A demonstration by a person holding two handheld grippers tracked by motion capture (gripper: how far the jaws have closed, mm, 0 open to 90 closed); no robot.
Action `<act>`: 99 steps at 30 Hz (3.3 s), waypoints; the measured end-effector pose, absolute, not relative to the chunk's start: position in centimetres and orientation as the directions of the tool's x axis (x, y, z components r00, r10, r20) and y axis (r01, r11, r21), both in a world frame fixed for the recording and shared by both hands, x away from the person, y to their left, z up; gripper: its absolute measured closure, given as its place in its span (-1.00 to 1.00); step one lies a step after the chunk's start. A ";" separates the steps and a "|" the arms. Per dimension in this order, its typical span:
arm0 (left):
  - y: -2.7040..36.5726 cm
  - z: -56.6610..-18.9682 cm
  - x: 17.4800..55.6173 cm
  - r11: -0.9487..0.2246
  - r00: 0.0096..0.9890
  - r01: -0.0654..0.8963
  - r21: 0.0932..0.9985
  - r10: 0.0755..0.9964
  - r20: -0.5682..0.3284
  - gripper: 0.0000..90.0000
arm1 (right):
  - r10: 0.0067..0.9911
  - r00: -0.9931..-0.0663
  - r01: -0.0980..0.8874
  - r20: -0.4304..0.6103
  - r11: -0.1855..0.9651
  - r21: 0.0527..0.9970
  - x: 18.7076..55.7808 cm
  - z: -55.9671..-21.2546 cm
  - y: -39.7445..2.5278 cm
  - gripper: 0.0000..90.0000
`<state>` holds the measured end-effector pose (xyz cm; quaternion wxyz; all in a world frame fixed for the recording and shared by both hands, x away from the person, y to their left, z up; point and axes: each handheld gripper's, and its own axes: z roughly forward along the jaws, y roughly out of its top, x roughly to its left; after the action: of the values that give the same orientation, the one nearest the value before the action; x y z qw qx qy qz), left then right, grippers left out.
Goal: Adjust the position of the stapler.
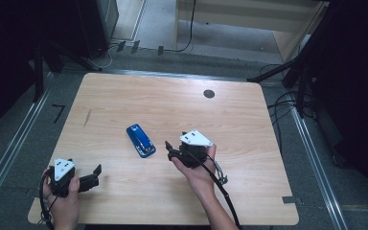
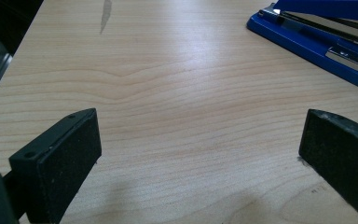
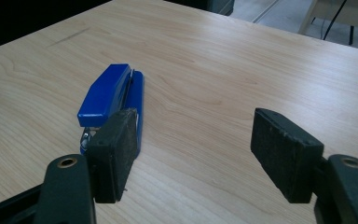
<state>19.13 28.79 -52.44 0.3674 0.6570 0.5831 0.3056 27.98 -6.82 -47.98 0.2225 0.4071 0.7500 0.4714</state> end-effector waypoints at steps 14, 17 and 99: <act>28.8 -52.4 19.2 -0.053 0.137 0.544 0.837 0.990 -0.027 -1.00 | 0.799 -0.599 0.404 0.056 0.240 0.883 28.7 -48.1 -4.3 -0.28; 28.8 -52.4 19.2 -0.051 0.136 0.545 0.837 0.990 -0.029 -1.00 | 0.795 -0.605 0.404 0.054 0.248 0.881 28.9 -48.2 -3.8 -0.28; 29.0 -52.5 19.2 -0.040 0.145 0.545 0.838 0.988 -0.047 -1.00 | 0.760 -0.648 0.502 0.052 0.374 0.780 33.0 -52.7 5.2 0.42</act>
<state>19.22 28.97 -52.45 0.3746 0.6575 0.5828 0.2961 33.02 5.19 -52.69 0.1604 0.3879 0.8133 0.4030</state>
